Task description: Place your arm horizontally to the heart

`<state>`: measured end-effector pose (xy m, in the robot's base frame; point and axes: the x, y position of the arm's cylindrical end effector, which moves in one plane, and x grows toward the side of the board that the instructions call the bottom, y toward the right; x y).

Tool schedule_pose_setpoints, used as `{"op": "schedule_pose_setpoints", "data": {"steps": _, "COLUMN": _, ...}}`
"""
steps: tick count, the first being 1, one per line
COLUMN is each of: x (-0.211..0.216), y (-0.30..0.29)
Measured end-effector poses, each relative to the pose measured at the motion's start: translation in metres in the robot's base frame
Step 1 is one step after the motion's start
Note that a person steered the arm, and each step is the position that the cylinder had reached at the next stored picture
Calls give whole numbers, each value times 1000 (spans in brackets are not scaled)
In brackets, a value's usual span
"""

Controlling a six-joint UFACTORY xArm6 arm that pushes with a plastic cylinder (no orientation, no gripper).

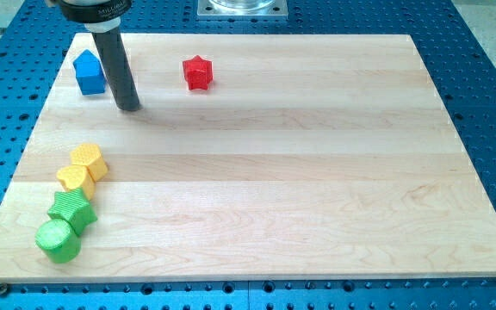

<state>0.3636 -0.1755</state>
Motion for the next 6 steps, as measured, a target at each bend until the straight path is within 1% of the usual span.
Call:
{"op": "schedule_pose_setpoints", "data": {"steps": 1, "x": 12, "y": 0}}
{"op": "schedule_pose_setpoints", "data": {"steps": 2, "x": 27, "y": -14}}
{"op": "schedule_pose_setpoints", "data": {"steps": 3, "x": 44, "y": -78}}
{"op": "schedule_pose_setpoints", "data": {"steps": 4, "x": 58, "y": -118}}
{"op": "schedule_pose_setpoints", "data": {"steps": 5, "x": 67, "y": -129}}
{"op": "schedule_pose_setpoints", "data": {"steps": 6, "x": 97, "y": -124}}
